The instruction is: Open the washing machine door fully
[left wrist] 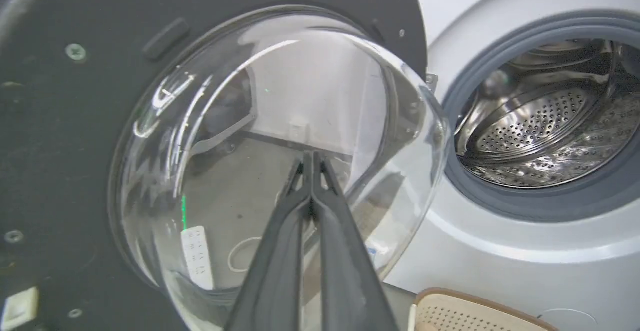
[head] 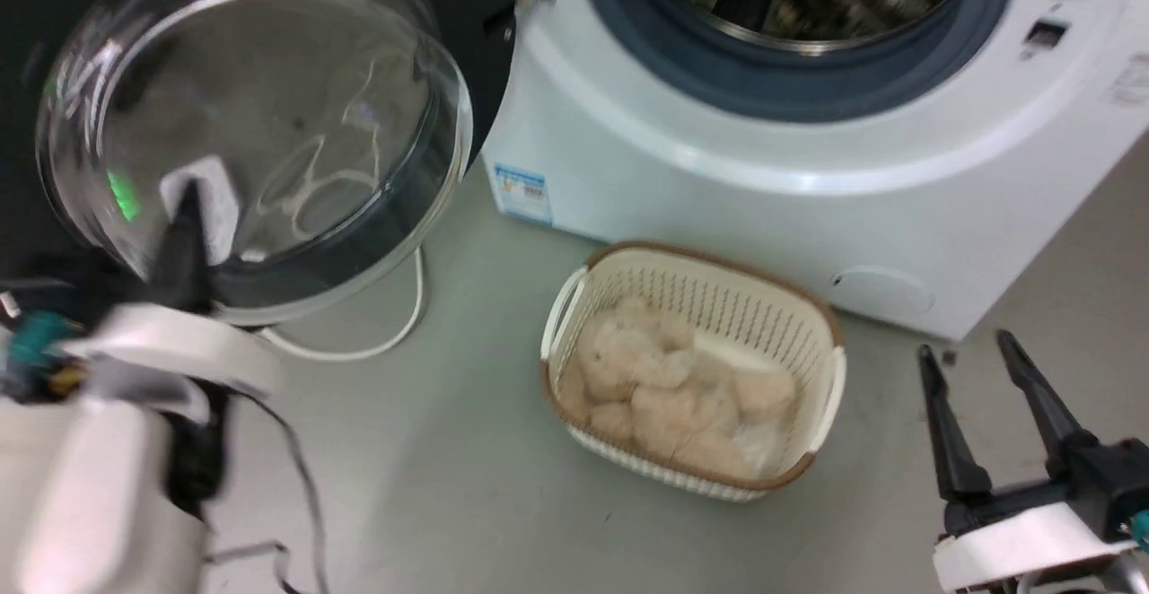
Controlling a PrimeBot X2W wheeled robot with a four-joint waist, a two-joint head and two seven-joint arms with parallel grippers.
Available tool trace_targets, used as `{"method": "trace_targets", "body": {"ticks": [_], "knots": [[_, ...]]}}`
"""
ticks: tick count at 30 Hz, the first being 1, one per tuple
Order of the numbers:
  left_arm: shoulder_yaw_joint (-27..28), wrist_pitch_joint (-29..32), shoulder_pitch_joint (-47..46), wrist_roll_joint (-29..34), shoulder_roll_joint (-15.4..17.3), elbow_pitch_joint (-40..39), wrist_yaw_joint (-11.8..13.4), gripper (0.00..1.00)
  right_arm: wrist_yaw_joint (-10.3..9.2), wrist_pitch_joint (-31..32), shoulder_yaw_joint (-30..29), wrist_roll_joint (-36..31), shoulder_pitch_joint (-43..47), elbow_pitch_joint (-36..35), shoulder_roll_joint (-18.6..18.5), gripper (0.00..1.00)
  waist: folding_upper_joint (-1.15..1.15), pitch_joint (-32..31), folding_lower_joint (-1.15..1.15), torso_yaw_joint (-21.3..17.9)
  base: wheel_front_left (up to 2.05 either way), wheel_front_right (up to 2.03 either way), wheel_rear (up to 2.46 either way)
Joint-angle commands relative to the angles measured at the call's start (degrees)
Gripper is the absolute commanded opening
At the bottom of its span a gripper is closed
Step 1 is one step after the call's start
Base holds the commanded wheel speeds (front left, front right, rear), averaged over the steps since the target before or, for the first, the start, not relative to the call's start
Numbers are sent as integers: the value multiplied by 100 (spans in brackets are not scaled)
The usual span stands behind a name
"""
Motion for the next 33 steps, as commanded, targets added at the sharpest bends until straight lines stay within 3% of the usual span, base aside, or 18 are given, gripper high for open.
{"method": "trace_targets", "body": {"ticks": [1, 2, 3, 8, 13, 22, 33], "knots": [[-79, 80, 175, 38, -84, -226, 64, 0, -5, -61, -70, -16, 65, 32, 47, 100, 0, -296, 1, -184, 0, 0, 0], [-174, 173, 323, 59, -155, -456, 107, 0, -5, -95, -103, -12, 75, 66, 72, 100, 0, -383, 1, -240, 0, 0, 0], [-322, 288, 473, 127, -171, -671, 95, 100, -5, -123, -127, -6, 91, 88, 91, 100, 0, -453, 1, -295, 0, 0, 0], [-805, 658, 1190, 424, -256, -1443, 292, 100, -5, -194, -117, 27, 170, 178, 131, 100, 0, -722, 1, -627, 0, 0, 0], [-1036, 622, 1804, 641, -406, -1871, 608, 100, -5, -212, -121, 208, 255, 202, 136, 100, 0, -857, 1, -936, 0, 0, 0], [-1356, 391, 2558, 884, -507, -1800, 835, 100, -5, -183, 65, 306, 440, 285, 137, 100, 0, -1043, 1, -1385, 0, 0, 0], [-1476, 167, 2961, 1061, -585, -1713, 1135, 100, -5, -196, 125, 433, 687, 397, 137, 100, 0, -1167, 1, -1569, 0, 0, 0]]}}
